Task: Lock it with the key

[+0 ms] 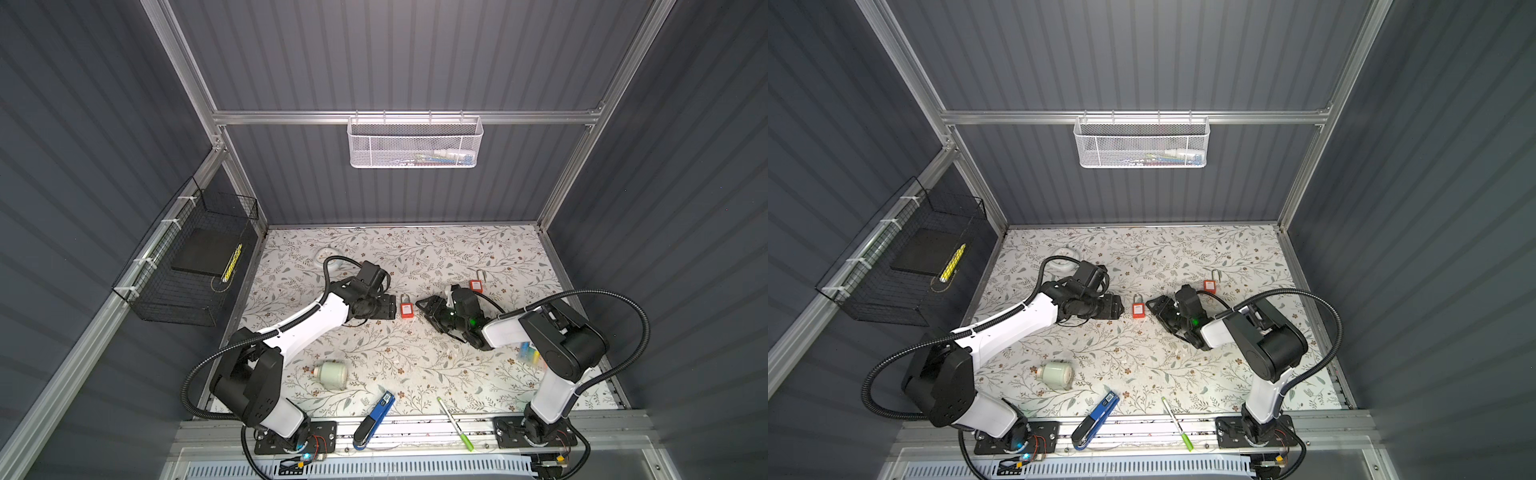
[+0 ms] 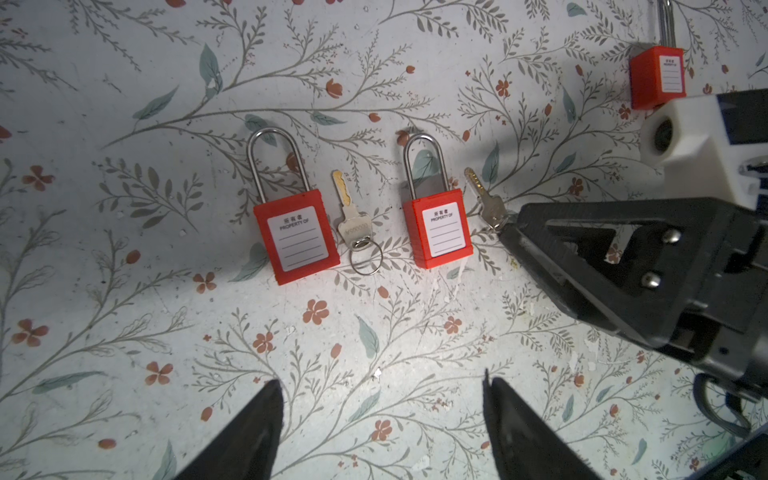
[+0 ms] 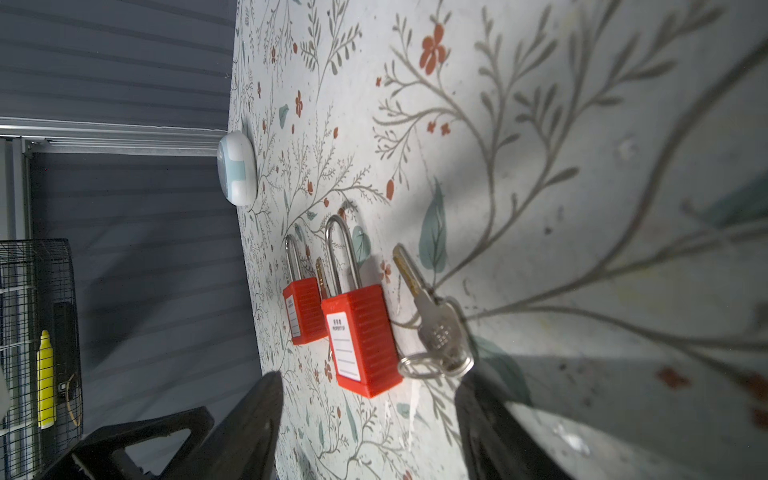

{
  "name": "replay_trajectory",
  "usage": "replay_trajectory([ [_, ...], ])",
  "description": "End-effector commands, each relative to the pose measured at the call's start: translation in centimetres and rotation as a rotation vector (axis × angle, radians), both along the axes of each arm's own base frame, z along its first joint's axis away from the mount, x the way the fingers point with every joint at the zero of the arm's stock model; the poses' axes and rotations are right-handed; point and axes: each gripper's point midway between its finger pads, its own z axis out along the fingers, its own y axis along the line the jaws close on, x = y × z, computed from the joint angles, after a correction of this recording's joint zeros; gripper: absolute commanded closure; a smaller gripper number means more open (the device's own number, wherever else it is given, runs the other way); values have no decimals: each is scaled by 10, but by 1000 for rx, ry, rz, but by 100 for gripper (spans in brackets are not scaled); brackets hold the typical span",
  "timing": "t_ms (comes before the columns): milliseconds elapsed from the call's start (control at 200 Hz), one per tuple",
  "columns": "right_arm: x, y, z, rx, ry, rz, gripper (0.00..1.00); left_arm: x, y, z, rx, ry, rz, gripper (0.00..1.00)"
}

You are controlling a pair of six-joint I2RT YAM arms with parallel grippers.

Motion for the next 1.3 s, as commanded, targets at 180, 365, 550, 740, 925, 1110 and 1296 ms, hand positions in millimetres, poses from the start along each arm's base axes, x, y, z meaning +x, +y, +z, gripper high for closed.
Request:
replay_trajectory([
  [180, -5, -33, 9, -86, -26, -7, 31, -4, 0, 4, -32, 6, 3, 22],
  [365, -7, -85, 25, -328, -45, 20, 29, -2, -8, 2, -69, 18, -1, 22],
  [550, -5, -140, 38, -657, -34, 99, 27, 0, -15, -1, -96, 25, -4, 22],
  [740, 4, -180, 46, -860, -4, 158, 26, 2, -20, -3, -110, 33, -6, 22],
  [925, 19, -201, 38, -970, 33, 224, 26, 3, -23, -2, -118, 34, -8, 22],
  [1110, 41, -204, 28, -958, 58, 285, 28, 3, -23, -2, -115, 40, -9, 22],
  [1296, 63, -201, 23, -948, 53, 308, 30, 3, -23, -2, -112, 43, -6, 22],
])
